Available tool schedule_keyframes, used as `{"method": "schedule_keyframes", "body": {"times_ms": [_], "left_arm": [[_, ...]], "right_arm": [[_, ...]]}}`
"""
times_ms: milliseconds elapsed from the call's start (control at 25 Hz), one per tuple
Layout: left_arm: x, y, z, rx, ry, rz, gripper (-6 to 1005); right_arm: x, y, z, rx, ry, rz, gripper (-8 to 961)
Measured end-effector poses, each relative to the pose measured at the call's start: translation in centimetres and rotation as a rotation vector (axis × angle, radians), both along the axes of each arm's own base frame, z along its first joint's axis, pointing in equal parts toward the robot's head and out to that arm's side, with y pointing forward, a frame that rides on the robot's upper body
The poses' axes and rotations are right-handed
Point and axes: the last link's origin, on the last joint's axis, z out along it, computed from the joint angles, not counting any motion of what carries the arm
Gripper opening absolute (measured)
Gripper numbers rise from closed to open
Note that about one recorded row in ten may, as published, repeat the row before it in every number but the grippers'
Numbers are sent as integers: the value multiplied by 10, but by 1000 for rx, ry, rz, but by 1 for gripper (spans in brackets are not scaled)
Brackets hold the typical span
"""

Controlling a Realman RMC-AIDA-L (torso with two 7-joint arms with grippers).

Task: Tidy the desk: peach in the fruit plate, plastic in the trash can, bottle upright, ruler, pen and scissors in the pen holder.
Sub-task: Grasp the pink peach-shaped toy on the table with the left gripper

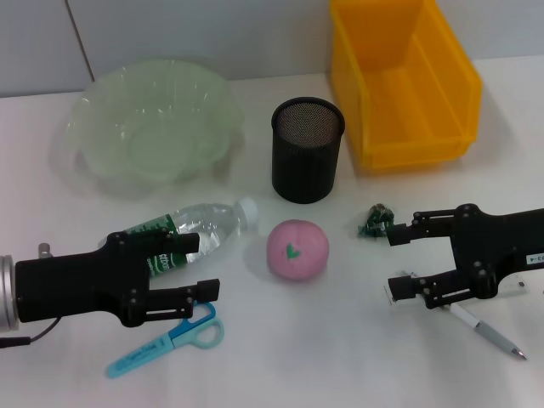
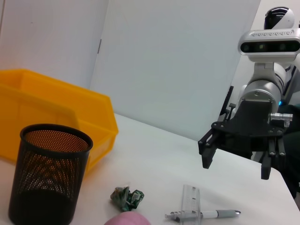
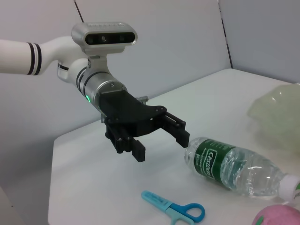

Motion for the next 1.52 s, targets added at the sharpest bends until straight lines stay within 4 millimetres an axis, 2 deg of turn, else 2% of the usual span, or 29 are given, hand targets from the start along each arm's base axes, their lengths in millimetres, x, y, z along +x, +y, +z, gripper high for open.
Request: {"method": "schedule_keyframes", "body": {"times_ms": [440,600,680,720,840,920,1120,1520], "left_arm": [[2,1,-2,-4,2,-5,774],[5,12,-4,39,27,-4,771],[12,24,-11,64,56,-23,769],[12,24,-11,64,56,-23,769],[29,47,-36,72,147,-75,766],[34,53,-42,73,179,-91,765],[47,59,-60,77,247,-164,761],[59,62,-69,125,251,-253,752]], "right_arm": [[1,-1,-1,-10,-12,5,819],[7,-7,3,-9,-42,0,819],[12,-11,6,4,-54,-11,819],[17,-16,9,16,-61,-28,819],[24,-20,14,32,-63,-60,819],[26,-21,15,38,-61,-69,819],[28,-21,17,50,-56,-87,818],[21,-14,16,36,-61,-85,818]]}}
